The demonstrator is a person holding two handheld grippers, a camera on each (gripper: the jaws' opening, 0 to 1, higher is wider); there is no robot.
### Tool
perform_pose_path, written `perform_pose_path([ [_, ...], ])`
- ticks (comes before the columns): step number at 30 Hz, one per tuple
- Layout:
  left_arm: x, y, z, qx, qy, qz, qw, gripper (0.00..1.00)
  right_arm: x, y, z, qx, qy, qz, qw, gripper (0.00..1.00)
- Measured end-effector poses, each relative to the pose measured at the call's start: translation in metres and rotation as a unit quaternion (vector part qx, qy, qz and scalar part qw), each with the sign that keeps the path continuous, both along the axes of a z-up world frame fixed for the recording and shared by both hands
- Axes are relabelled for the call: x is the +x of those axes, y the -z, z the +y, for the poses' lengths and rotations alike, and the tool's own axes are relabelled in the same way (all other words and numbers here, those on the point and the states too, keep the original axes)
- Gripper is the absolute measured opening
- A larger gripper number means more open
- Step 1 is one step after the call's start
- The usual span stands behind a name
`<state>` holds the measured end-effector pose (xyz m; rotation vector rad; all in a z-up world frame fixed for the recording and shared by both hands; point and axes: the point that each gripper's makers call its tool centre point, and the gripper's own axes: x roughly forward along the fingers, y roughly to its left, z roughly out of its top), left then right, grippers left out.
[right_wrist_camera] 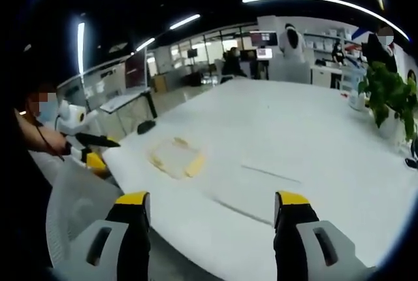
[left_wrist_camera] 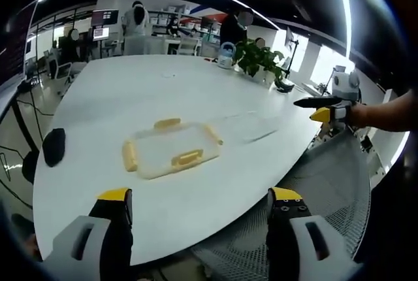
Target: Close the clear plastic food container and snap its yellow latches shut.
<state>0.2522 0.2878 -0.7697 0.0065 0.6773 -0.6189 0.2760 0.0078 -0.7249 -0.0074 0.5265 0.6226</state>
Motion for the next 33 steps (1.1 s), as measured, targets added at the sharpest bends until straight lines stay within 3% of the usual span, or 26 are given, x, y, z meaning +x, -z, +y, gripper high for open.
perform_pose_path([
  [18,0.011,0.002,0.003,0.003,0.007,-0.008,0.9999,0.8,0.008,-0.004,0.027,0.01,-0.031,-0.009,0.9994,0.76],
  [23,0.016,-0.002,0.002,0.009,0.02,-0.015,0.9996,0.73,0.013,-0.009,0.037,-0.001,-0.058,-0.037,0.9977,0.73],
  [26,0.021,-0.005,0.003,0.016,0.026,-0.026,0.9992,0.72,0.016,-0.005,0.041,0.002,-0.058,-0.02,0.9981,0.75],
  [33,0.037,-0.01,0.01,0.032,0.038,-0.038,0.998,0.73,0.022,-0.005,0.051,0.009,-0.077,-0.028,0.9966,0.72],
])
